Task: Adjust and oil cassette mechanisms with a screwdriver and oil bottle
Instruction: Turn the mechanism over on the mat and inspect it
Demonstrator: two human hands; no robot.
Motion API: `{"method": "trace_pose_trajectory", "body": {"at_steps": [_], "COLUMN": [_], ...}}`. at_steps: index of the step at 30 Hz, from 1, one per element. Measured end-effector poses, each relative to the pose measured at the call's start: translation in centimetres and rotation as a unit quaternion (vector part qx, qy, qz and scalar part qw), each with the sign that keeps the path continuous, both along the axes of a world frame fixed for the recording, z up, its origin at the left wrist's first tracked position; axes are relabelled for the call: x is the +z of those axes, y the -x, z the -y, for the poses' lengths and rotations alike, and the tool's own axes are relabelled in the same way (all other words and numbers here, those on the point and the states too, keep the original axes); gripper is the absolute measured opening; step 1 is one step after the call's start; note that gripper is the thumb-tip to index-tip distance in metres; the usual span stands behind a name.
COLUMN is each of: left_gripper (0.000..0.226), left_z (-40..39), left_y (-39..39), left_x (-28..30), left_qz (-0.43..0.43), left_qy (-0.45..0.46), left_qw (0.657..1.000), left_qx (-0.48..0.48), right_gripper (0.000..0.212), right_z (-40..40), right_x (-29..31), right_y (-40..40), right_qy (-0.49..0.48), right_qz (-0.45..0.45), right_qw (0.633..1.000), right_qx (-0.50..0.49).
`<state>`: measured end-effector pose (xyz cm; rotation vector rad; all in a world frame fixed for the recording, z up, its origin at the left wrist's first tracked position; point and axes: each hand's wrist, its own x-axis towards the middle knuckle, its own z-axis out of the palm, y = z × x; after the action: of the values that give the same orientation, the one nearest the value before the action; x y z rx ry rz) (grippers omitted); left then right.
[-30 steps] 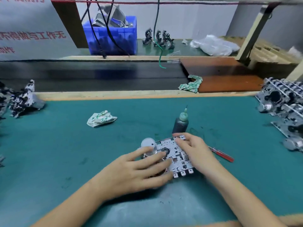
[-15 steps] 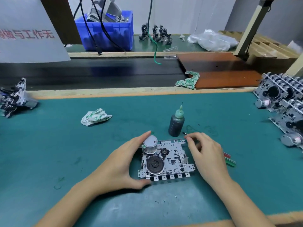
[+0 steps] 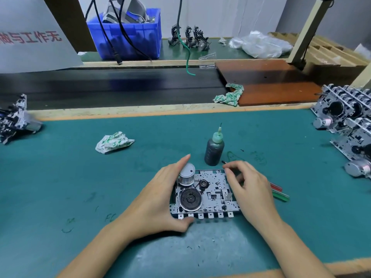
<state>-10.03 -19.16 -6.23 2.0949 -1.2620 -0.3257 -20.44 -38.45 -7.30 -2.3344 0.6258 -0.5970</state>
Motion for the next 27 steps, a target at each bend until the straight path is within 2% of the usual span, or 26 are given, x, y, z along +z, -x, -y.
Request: {"method": "trace_pose_trajectory", "body": {"at_steps": [5,13,16,18,20,23,25,27], "left_gripper": [0.121,0.11,0.114,0.111,0.112,0.115,0.115,0.113], "left_z": [-0.4,-0.6,-0.6,-0.6,-0.6,-0.5,-0.5,-0.6], "left_y": [-0.9,-0.7,-0.7,-0.7,-0.7,-0.7,-0.7,-0.7], "left_x": [0.0,-0.3,-0.5,-0.6,-0.7,-0.7,-0.8,-0.8], "left_qz": [-0.024,-0.047,-0.059,-0.068,-0.073,-0.066,-0.056,-0.052], "left_qy": [0.0,0.036,0.041,0.048,0.054,0.056,0.054,0.054], "left_qw": [0.999,0.998,0.997,0.996,0.996,0.996,0.997,0.997], "left_qx": [-0.023,0.004,0.005,0.005,0.0,-0.015,-0.017,-0.013], "right_gripper": [0.007,0.007,0.004,0.035,0.072,0.116,0.126,0.125], "right_z": [0.0,0.3,0.4,0.8,1.0,0.9,0.8,0.5], "right_x": [0.1,0.8,1.8,2.6,3.4,3.8,3.9,4.2], "right_y": [0.1,0.4,0.9,1.2,1.2,0.8,0.3,-0.3], "right_qy": [-0.01,-0.043,-0.055,-0.021,0.019,0.124,0.192,0.236], "right_qz": [0.004,0.056,0.058,-0.006,-0.097,-0.208,-0.236,-0.237], "right_qw": [1.0,0.997,0.995,0.986,0.96,0.916,0.897,0.889], "right_qx": [0.009,0.002,0.067,0.164,0.262,0.32,0.32,0.313]}}
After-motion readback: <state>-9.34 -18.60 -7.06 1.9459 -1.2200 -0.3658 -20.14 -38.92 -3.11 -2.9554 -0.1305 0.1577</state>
